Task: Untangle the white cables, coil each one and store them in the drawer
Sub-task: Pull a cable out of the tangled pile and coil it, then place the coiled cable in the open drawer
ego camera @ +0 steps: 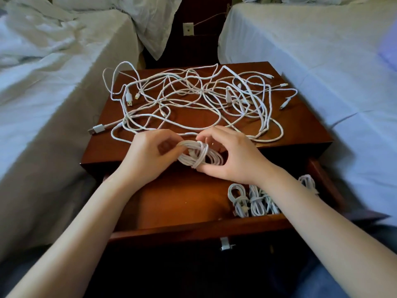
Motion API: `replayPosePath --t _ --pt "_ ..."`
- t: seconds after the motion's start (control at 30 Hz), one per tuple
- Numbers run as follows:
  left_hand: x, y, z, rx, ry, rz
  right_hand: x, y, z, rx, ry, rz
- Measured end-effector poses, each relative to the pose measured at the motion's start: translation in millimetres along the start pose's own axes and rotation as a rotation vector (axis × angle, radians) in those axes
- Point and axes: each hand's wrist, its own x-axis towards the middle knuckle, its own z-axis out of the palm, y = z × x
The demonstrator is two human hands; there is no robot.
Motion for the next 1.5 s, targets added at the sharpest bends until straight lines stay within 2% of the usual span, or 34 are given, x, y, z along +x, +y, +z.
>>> replayPosePath --t 0.13,0.27,0.37,0.47,0.6,0.8,0.93,1.2,1.37,1.5 --pt "-6.1 -8.2 10.1 0.038 -0.126 0.059 -17.5 0.4 4.9 0.013 -0.106 0.052" --pt "-8.8 -19.5 22.4 0.057 -0.350 0.106 -27.9 7.2 9.5 0.040 -0.223 0.141" --pt "-9.0 -21.7 35.1 0.073 -0.505 0.132 -31.8 13.1 12.6 -0.093 -0.221 0.187" --pt "-3.6 -18.5 47.3 0.038 -0.616 0.087 -32.4 15.7 16.9 -0.228 -0.240 0.247" --pt "4.4 -12.7 65.7 -0.007 -0.726 0.051 -35.8 18.3 19.2 -0.293 -0.245 0.334" --pt "8.6 -6.0 85.6 -0.051 -0.713 0.015 -35.5 21.6 13.4 -0.408 -0.144 0.446" --pt "2.7 -7.1 90.5 -0.075 -0.673 -0.012 -35.0 21.3 11.6 -0.427 -0.158 0.502" --pt "-9.0 -8.2 77.2 -0.023 -0.582 -0.060 -34.8 19.7 12.7 -0.380 -0.182 0.503" --pt "-16.6 -8.7 67.9 -0.014 -0.771 -0.125 -35.9 18.6 13.9 -0.361 -0.197 0.480" --pt "-23.5 -2.8 76.3 -0.019 -0.786 -0.065 -37.3 18.2 14.7 -0.356 -0.198 0.477"
